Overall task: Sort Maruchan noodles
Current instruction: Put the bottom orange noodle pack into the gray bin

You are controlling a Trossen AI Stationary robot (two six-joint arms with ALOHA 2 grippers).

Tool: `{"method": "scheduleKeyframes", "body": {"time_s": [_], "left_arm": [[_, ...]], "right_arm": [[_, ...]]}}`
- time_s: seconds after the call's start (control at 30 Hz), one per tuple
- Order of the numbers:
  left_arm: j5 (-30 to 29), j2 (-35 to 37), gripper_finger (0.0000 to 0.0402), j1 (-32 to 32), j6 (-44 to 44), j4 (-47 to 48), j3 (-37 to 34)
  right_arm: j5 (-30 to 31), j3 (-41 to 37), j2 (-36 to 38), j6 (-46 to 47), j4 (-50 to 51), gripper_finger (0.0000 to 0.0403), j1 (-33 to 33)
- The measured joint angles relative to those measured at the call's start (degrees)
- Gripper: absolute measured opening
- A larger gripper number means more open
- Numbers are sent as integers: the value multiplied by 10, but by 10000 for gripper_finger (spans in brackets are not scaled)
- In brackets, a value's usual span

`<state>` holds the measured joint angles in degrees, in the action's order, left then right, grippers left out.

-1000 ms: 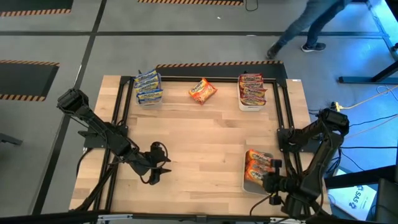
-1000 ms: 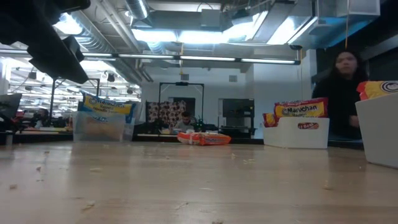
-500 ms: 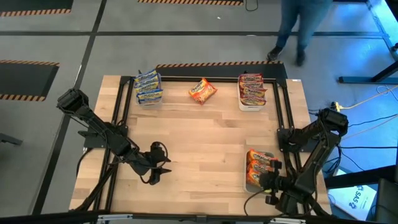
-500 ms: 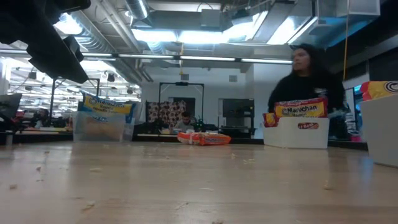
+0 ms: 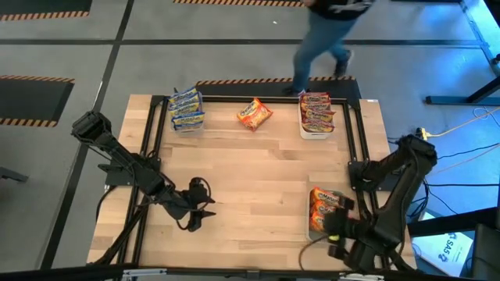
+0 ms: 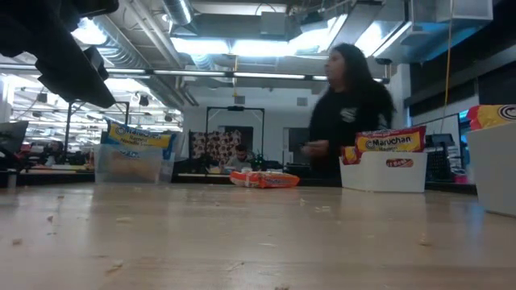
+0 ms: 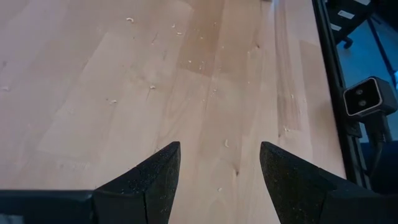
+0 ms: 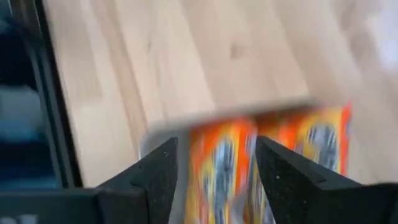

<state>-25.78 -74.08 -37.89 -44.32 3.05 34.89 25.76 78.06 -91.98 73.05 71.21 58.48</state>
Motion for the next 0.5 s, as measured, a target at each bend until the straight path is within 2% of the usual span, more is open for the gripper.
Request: {"method": "scheduleKeyframes", "body": {"time_s": [0.07, 0.23, 0.4, 0.5], "left_arm": [[-2, 0, 215, 3, 10, 0, 0], [-4, 0, 215, 22, 34, -1, 0], [-1, 0, 215, 59, 100, 0, 0], [34, 1, 215, 83, 154, 12, 1]], "right_arm": [[39, 18, 0, -13, -8, 199, -26], [83, 5, 0, -112, -73, 196, -126], [62, -52, 0, -270, -202, 195, -258], [19, -95, 0, -377, -308, 195, -347]]}}
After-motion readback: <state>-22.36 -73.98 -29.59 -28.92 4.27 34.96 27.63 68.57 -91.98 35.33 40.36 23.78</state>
